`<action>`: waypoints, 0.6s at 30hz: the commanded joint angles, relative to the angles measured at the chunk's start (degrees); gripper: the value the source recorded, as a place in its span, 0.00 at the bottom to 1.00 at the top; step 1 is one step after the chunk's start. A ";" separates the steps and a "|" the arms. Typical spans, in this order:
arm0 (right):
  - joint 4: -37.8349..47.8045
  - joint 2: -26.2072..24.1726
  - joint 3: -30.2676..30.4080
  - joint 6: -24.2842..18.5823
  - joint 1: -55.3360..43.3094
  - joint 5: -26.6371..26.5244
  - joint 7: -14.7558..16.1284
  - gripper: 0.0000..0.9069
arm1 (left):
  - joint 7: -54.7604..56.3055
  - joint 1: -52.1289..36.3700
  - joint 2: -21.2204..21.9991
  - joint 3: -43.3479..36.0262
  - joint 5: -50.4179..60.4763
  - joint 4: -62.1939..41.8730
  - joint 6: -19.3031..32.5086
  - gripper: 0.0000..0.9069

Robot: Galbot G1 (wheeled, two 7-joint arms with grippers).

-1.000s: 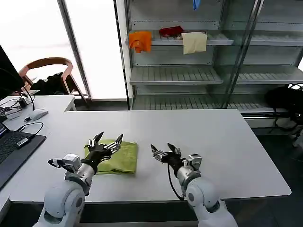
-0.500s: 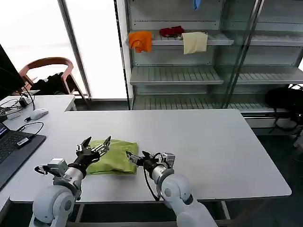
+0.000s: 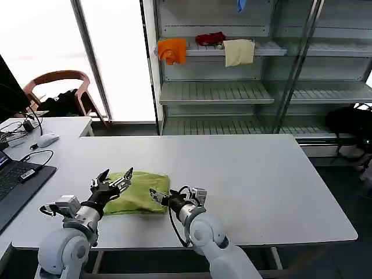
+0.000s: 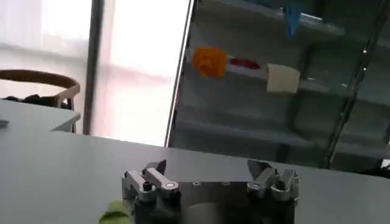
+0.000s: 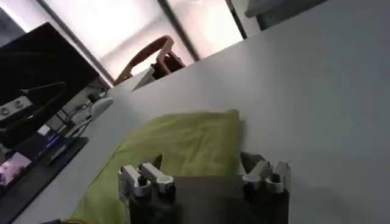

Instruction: Fold and organize the clothes.

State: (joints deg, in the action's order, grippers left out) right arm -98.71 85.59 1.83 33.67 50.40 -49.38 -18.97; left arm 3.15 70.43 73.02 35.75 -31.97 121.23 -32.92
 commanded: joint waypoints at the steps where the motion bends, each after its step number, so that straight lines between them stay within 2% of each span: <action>1: 1.26 0.37 0.84 0.11 -0.88 -1.43 0.53 0.59 | 0.12 0.48 0.13 0.77 -0.34 0.21 -0.09 1.00; 3: 1.36 0.56 0.78 0.11 -0.89 -1.41 1.02 0.42 | 0.28 0.35 0.25 0.72 -0.31 0.20 -0.10 1.00; 4: 1.45 0.62 0.80 0.11 -0.87 -1.34 1.28 0.28 | 0.36 0.29 0.28 0.70 -0.31 0.18 -0.10 1.00; 5: 1.50 0.66 0.78 0.09 -0.79 -1.20 1.74 0.19 | 0.45 0.22 0.31 0.65 -0.26 0.14 -0.09 1.00; 6: 1.51 0.73 0.79 0.10 -0.76 -1.22 1.82 0.14 | 0.54 0.13 0.34 0.60 -0.22 0.10 -0.09 1.00; 11: 2.12 1.02 0.74 0.10 -0.79 -0.79 1.37 0.12 | 0.79 -0.06 0.32 0.67 -0.22 -0.12 -0.10 1.00; 13: 2.25 1.11 0.59 0.05 -0.80 -0.25 1.70 0.00 | 0.78 0.00 0.31 0.75 -0.23 -0.17 -0.09 1.00; 18: 2.07 1.59 0.10 -0.10 -0.84 1.04 1.76 0.00 | 0.77 0.02 0.34 0.93 -0.23 -0.44 -0.08 1.00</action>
State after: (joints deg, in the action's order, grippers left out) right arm -96.84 86.93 2.05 33.66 49.74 -49.30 -17.50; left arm 3.95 70.41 73.34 36.48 -32.13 120.98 -32.96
